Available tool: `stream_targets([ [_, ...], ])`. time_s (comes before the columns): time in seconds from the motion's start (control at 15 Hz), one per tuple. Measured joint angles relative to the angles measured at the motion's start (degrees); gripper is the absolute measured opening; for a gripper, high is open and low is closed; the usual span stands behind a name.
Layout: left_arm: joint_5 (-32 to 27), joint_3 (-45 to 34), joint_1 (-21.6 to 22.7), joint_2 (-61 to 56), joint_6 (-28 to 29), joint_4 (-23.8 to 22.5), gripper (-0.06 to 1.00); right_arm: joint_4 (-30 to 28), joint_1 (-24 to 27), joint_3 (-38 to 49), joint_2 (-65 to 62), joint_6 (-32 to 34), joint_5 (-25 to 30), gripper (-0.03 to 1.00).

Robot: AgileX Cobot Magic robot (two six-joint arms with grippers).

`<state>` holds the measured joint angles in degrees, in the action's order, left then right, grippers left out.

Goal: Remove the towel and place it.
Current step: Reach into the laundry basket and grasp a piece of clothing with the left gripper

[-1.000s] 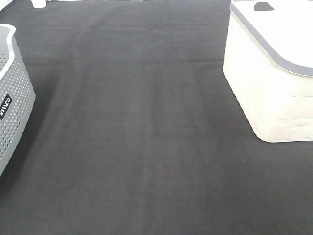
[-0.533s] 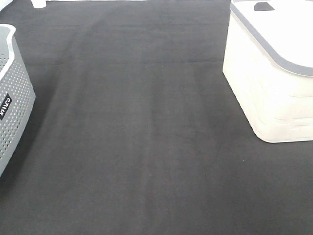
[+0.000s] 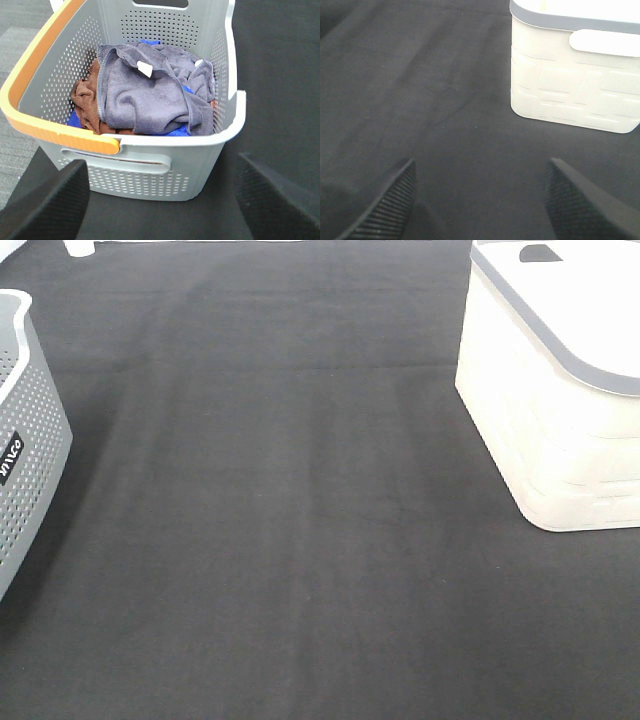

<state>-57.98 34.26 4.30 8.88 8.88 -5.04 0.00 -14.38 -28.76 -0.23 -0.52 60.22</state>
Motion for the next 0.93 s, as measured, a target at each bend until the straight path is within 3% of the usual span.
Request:
stream_targets([
  [0.27,8.71,2.92,0.0,11.57,5.96,0.0,0.74,0.0,0.0,0.0,0.0,0.0,0.0,0.71],
  [0.6,18.33,4.87,0.0,29.45,19.82,-1.09,0.74,0.0,0.0,0.0,0.0,0.0,0.0,0.71],
  [0.8,24.01,5.96,0.0,37.64,23.26,-1.38,0.74,0.0,0.0,0.0,0.0,0.0,0.0,0.71],
  [0.93,27.22,6.42,0.0,42.51,28.88,-3.38,0.74,0.0,0.0,0.0,0.0,0.0,0.0,0.71],
])
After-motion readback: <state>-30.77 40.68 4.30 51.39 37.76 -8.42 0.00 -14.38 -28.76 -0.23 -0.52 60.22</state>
